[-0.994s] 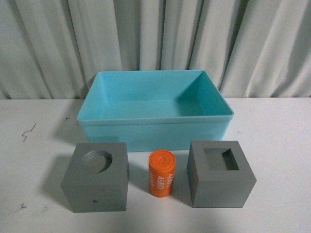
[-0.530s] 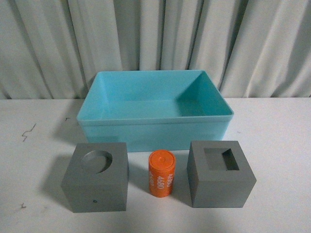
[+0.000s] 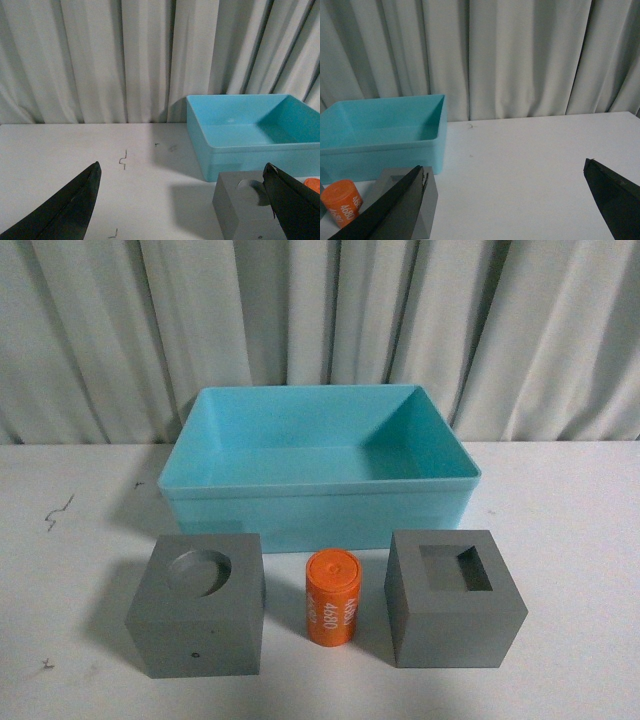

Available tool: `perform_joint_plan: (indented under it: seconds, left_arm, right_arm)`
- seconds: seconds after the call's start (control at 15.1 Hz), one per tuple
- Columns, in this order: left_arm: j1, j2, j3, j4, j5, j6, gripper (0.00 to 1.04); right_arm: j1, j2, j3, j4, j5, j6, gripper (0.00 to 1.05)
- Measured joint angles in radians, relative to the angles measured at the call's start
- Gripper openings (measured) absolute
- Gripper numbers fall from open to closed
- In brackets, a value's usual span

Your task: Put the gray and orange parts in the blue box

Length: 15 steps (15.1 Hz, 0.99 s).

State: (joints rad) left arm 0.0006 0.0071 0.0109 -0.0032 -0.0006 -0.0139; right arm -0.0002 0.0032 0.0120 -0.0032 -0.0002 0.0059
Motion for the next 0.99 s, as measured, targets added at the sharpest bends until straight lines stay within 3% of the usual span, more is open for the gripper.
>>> perform_joint_plan:
  seconds: [0.73, 0.8, 0.86, 0.93, 0.99]
  left_arm:
    - [0.000, 0.000, 0.000, 0.000, 0.000, 0.000, 0.98]
    - [0.000, 0.000, 0.000, 0.000, 0.000, 0.000, 0.98]
    - [0.000, 0.000, 0.000, 0.000, -0.002, 0.000, 0.98]
    - [0.000, 0.000, 0.000, 0.002, 0.000, 0.000, 0.98]
    - [-0.001, 0.000, 0.000, 0.000, 0.000, 0.000, 0.98]
  right_arm:
    - [0.000, 0.000, 0.000, 0.000, 0.000, 0.000, 0.98]
    - [0.013, 0.029, 0.030, -0.108, 0.056, 0.031, 0.98]
    - [0.016, 0.229, 0.127, -0.254, 0.167, 0.102, 0.98]
    - [-0.045, 0.411, 0.196, -0.200, 0.180, 0.120, 0.98]
    - [-0.101, 0.557, 0.270, -0.077, 0.128, 0.106, 0.98]
